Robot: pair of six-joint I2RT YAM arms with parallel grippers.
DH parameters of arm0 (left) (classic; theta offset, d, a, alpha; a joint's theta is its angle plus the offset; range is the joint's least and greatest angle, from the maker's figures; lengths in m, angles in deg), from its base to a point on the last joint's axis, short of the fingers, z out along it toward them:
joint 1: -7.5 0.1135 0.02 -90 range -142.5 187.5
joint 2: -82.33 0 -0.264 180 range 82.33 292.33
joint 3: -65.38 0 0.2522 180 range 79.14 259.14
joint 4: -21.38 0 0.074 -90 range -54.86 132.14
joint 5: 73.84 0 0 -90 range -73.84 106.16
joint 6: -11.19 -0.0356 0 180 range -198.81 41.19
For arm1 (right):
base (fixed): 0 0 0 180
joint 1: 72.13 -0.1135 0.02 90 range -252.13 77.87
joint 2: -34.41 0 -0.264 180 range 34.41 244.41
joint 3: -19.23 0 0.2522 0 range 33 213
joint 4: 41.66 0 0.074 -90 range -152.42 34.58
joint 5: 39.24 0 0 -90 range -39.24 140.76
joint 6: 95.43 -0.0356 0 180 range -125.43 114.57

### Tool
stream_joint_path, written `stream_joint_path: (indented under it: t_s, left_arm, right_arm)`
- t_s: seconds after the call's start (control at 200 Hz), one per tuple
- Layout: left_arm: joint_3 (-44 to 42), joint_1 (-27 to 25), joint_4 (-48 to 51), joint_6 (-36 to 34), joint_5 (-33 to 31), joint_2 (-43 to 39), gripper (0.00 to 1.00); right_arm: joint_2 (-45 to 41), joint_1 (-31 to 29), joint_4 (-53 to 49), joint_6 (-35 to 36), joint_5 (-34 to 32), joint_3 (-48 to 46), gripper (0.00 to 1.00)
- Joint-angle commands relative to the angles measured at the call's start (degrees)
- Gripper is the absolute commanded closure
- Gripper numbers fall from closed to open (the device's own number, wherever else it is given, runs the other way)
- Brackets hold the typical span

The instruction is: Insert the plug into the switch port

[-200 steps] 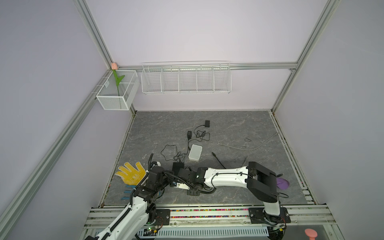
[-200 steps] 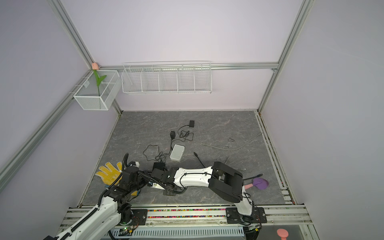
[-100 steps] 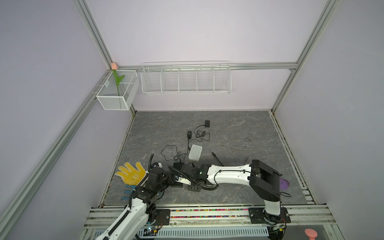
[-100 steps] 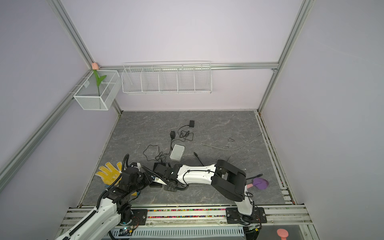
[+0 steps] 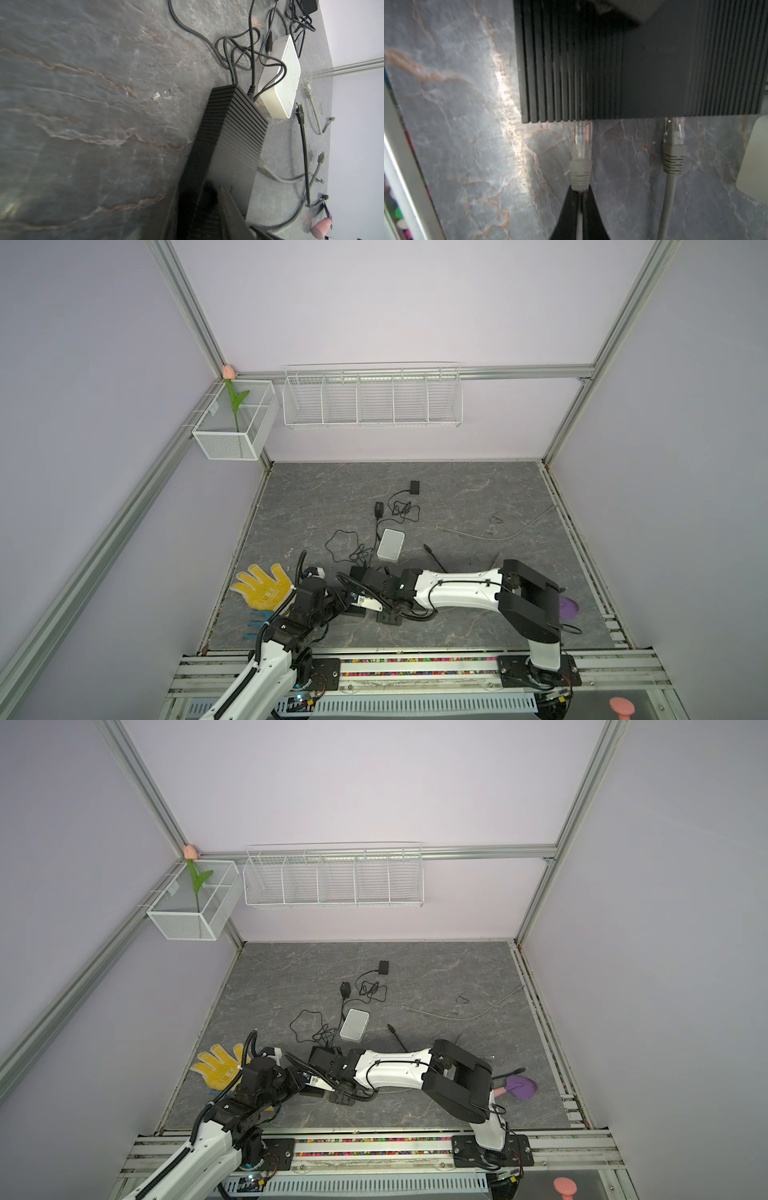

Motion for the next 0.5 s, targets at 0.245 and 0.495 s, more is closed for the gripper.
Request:
stream_joint_path:
  t_s: [0.245,0.495]
  left_arm:
    - [-1.37,-0.57,3.85,0.90,3.41,-1.75,0.69]
    - [-1.66,-0.58,3.68,1.05,3.57,-1.84,0.69]
  right_arm:
    - [-1.93,-0.15,1.24,-0.97,3.68,-1.54,0.93]
    - [-1.60,-0.19,1.87,-1.08,5.69,-1.10,0.94]
